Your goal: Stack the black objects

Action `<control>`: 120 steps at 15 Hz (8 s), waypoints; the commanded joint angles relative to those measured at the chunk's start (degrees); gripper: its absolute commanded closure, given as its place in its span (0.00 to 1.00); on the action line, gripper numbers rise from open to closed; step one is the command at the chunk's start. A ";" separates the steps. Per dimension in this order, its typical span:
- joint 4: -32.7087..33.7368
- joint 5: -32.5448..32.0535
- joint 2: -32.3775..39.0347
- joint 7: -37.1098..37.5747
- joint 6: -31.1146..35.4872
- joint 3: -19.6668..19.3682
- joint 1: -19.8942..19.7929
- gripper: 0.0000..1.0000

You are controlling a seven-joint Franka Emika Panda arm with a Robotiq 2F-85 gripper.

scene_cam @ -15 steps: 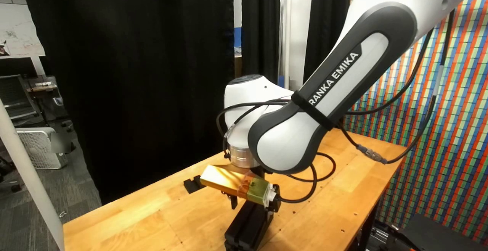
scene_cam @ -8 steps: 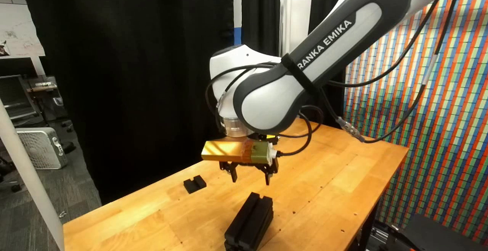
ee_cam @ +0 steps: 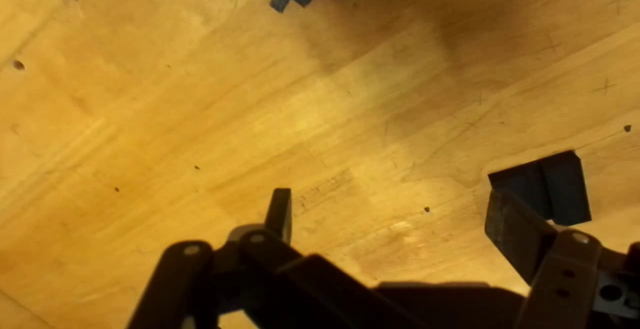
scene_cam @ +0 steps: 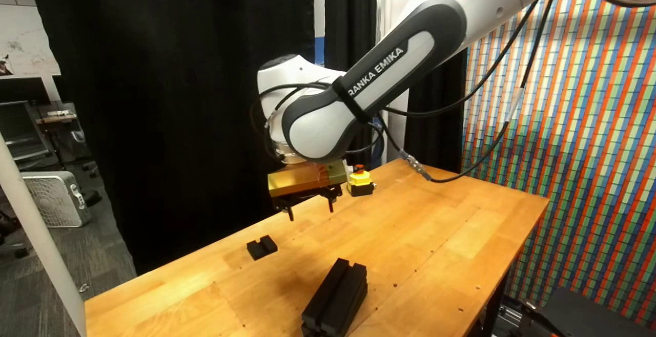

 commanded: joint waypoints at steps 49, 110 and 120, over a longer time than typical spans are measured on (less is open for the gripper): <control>36.25 18.38 30.90 -24.77 -5.34 -9.84 7.98 0.55; -34.20 17.77 -45.23 -14.96 -17.69 -7.92 7.37 0.00; -44.65 7.91 -77.48 -54.49 -35.54 -12.89 -8.95 0.00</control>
